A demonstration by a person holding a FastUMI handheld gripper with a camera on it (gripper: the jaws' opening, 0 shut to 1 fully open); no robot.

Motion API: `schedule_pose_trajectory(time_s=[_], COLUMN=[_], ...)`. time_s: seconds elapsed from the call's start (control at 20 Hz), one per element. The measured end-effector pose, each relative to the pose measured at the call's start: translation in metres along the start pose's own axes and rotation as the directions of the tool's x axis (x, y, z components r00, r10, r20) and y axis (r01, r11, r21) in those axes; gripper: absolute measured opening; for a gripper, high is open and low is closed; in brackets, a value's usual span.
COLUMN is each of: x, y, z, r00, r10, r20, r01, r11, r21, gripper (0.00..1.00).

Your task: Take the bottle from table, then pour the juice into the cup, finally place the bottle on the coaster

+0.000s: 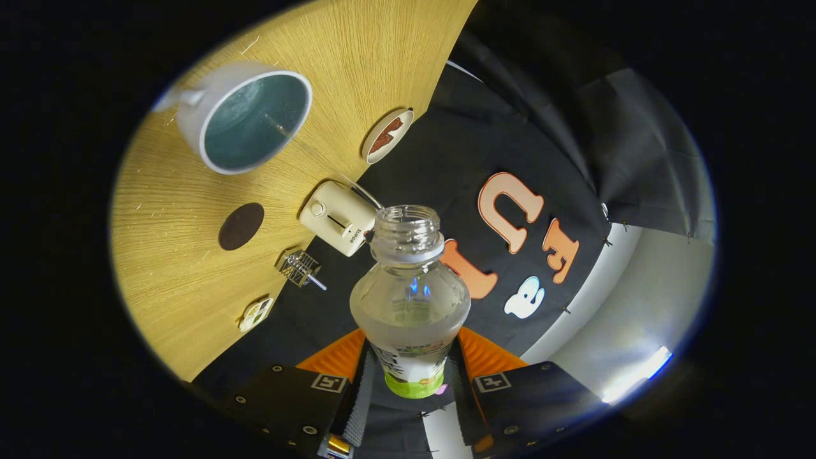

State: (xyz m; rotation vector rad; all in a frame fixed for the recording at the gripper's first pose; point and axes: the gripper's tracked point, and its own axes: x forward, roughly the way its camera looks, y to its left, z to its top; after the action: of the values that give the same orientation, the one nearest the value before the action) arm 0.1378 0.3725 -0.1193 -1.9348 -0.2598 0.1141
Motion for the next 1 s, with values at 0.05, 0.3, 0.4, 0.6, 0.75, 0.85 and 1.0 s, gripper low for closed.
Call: schedule_pose_trajectory(time_s=[0.05,0.3,0.4,0.6,0.75,0.85,1.0], x=[-0.001,-0.002,-0.003,-0.005,-0.006,-0.007,-0.009], y=[-0.001,-0.005,-0.005,-0.006,0.003,0.010,0.015], z=[0.000,-0.001,-0.001,-0.002,0.001,0.003,0.004], r00=[1.000,1.000,1.000,1.000,1.000,0.999,0.999], r10=[-0.001,-0.011,-0.013,-0.009,0.016,0.027,0.024], r20=[-0.001,0.004,0.008,0.011,0.014,0.018,0.021], r01=[0.001,0.012,0.013,0.009,-0.016,-0.028,-0.025], r11=[1.000,1.000,0.999,1.000,1.000,0.999,0.999], r21=[-0.006,-0.027,-0.032,-0.029,0.011,0.034,0.045], gripper=[0.58,0.58,0.58,0.58,0.57,0.58,0.58])
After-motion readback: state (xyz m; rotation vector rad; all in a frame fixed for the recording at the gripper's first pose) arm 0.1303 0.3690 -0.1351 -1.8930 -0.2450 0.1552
